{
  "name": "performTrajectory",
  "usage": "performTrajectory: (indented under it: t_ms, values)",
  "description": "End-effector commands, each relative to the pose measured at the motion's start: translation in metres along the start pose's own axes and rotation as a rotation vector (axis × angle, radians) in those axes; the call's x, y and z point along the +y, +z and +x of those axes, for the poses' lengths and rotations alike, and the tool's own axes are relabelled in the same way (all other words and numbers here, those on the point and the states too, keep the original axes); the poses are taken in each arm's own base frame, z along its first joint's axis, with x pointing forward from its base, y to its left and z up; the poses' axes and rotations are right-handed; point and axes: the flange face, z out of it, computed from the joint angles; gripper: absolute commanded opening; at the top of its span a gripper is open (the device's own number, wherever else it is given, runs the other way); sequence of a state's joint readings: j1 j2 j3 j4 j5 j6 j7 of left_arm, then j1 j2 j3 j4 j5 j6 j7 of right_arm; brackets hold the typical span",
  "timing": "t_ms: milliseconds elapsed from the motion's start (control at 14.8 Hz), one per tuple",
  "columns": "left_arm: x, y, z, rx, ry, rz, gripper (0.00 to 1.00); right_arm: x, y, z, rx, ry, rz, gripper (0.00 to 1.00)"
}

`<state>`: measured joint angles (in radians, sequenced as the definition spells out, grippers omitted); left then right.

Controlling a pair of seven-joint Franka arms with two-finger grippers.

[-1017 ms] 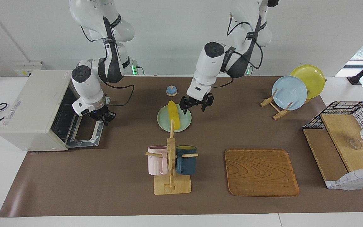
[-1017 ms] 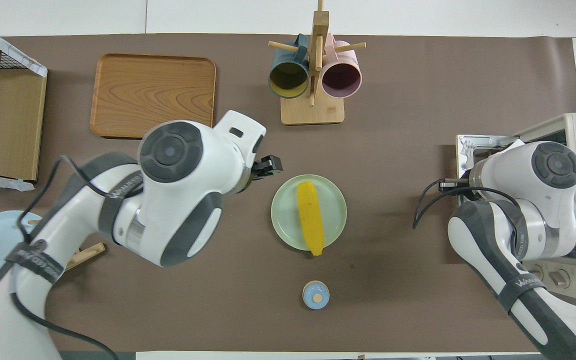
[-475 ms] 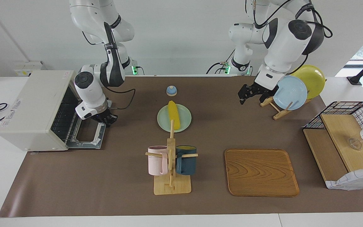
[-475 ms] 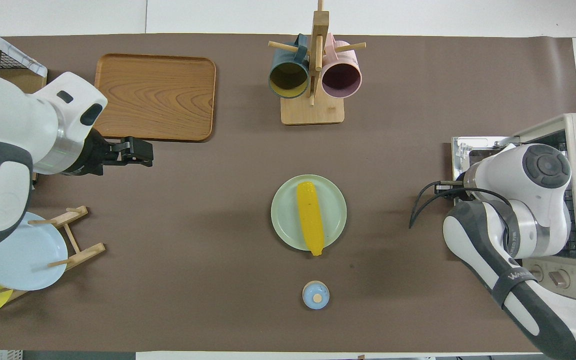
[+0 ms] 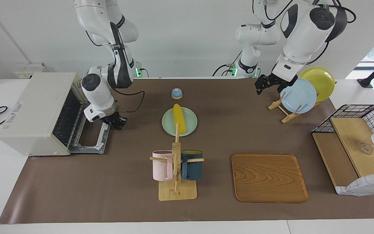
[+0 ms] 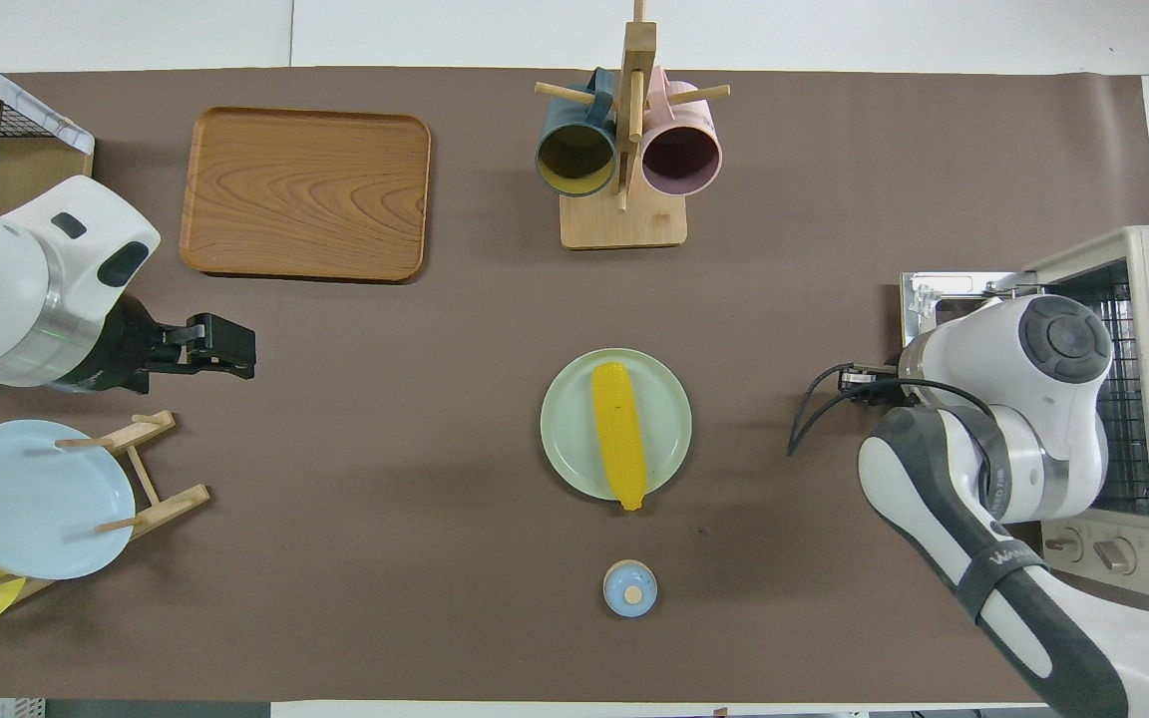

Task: Put corn in oven
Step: 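Release the corn on the plate while the right gripper lowers the door, then reach the right gripper to the corn on the green plate and grasp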

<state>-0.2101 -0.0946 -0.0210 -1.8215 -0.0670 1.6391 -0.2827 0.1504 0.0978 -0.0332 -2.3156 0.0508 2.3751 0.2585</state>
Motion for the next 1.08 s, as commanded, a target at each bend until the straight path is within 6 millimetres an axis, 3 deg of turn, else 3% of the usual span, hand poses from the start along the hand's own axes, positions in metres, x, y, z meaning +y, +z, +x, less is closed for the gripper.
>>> performTrajectory:
  t_ms: [0, 68, 136, 407, 475, 678, 814, 881, 1017]
  values:
    - [-0.007, -0.003, -0.002, 0.006, -0.011, 0.013, 1.00, -0.063, -0.024, -0.004, 0.044, -0.045, 0.033, 0.95]
    - [-0.013, 0.001, 0.001, -0.005, -0.019, 0.013, 1.00, -0.075, -0.031, 0.000, 0.062, -0.063, 0.040, 0.95]
    - [-0.012, -0.007, 0.005, 0.001, -0.021, 0.009, 1.00, -0.088, -0.043, 0.006, 0.077, -0.080, 0.047, 0.95]
    - [-0.011, -0.041, 0.017, 0.002, -0.018, 0.010, 1.00, -0.155, -0.079, -0.002, 0.034, -0.144, 0.029, 1.00]
    - [-0.011, -0.035, 0.022, -0.008, -0.019, 0.012, 1.00, -0.163, -0.090, 0.001, 0.022, -0.136, 0.021, 1.00]
    - [-0.009, -0.033, 0.025, 0.001, -0.016, 0.008, 1.00, -0.210, -0.127, 0.003, 0.002, -0.126, -0.003, 1.00]
    - [-0.006, -0.037, 0.032, 0.012, -0.014, 0.002, 1.00, -0.254, -0.145, 0.001, 0.012, -0.150, -0.052, 1.00]
    - [-0.006, -0.045, 0.034, 0.021, -0.014, 0.006, 1.00, -0.273, -0.144, 0.006, 0.008, -0.112, -0.071, 1.00]
    - [-0.006, -0.051, 0.031, 0.002, -0.007, 0.034, 1.00, -0.335, -0.123, -0.014, 0.004, -0.095, -0.096, 1.00]
